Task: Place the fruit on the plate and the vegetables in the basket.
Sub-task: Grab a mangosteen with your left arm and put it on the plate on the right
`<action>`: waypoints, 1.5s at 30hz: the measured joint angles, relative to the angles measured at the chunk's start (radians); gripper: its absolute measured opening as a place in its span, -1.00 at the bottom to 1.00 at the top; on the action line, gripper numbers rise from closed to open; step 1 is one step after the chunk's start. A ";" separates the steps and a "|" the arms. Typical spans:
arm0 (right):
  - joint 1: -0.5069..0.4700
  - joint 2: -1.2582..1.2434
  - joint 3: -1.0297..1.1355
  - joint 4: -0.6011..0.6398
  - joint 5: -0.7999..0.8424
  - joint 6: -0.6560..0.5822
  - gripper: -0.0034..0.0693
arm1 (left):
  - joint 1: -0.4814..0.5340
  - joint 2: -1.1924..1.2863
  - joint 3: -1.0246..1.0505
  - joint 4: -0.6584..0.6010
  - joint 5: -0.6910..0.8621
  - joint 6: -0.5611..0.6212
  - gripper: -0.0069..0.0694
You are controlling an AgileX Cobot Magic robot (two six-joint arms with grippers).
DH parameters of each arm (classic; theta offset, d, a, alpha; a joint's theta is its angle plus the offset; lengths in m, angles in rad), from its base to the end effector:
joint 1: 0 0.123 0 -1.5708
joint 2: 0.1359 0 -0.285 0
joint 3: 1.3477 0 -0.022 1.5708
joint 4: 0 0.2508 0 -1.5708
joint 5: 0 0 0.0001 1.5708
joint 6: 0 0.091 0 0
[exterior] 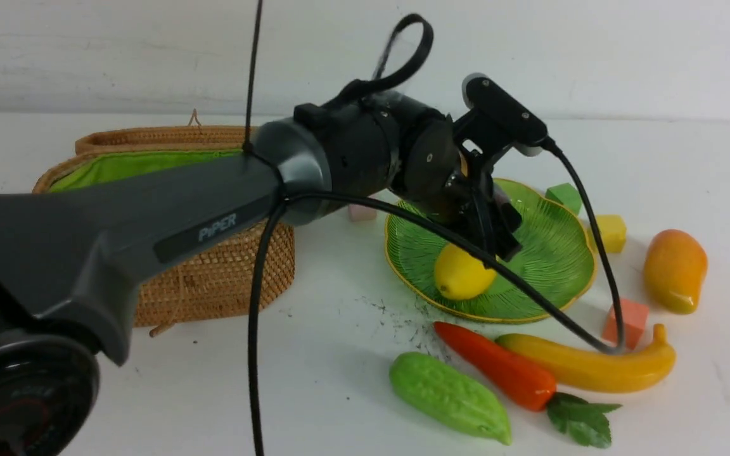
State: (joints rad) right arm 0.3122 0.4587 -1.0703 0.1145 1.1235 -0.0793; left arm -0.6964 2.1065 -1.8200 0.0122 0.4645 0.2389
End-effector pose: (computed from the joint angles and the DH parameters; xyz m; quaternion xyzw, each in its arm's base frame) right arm 0.0203 0.0164 0.4237 -0.1702 0.8215 0.1193 0.5310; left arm 0.3832 -0.3198 0.2619 0.4085 0.8007 -0.0946 0.4278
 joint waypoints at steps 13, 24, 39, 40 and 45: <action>0.000 0.000 0.000 0.004 0.023 0.000 -0.29 | 0.032 0.093 -0.002 0.011 -0.271 -0.003 0.77; 0.000 0.000 0.000 0.004 0.024 0.000 -0.28 | 0.032 0.052 -0.003 -0.019 -0.172 -0.003 0.75; 0.000 0.000 0.000 0.011 0.018 0.000 -0.27 | 0.032 -0.016 -0.006 -0.168 -0.125 -0.003 0.74; 0.000 0.000 0.000 0.011 0.022 0.000 -0.27 | 0.032 -0.016 -0.006 -0.175 -0.125 -0.003 0.74; 0.000 0.000 0.000 0.011 0.040 0.000 -0.27 | 0.032 -0.016 -0.006 -0.179 -0.125 0.017 0.76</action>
State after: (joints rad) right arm 0.3122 0.4587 -1.0703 0.1251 1.1638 -0.0793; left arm -0.6640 2.0900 -1.8256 -0.1672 0.3400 0.2563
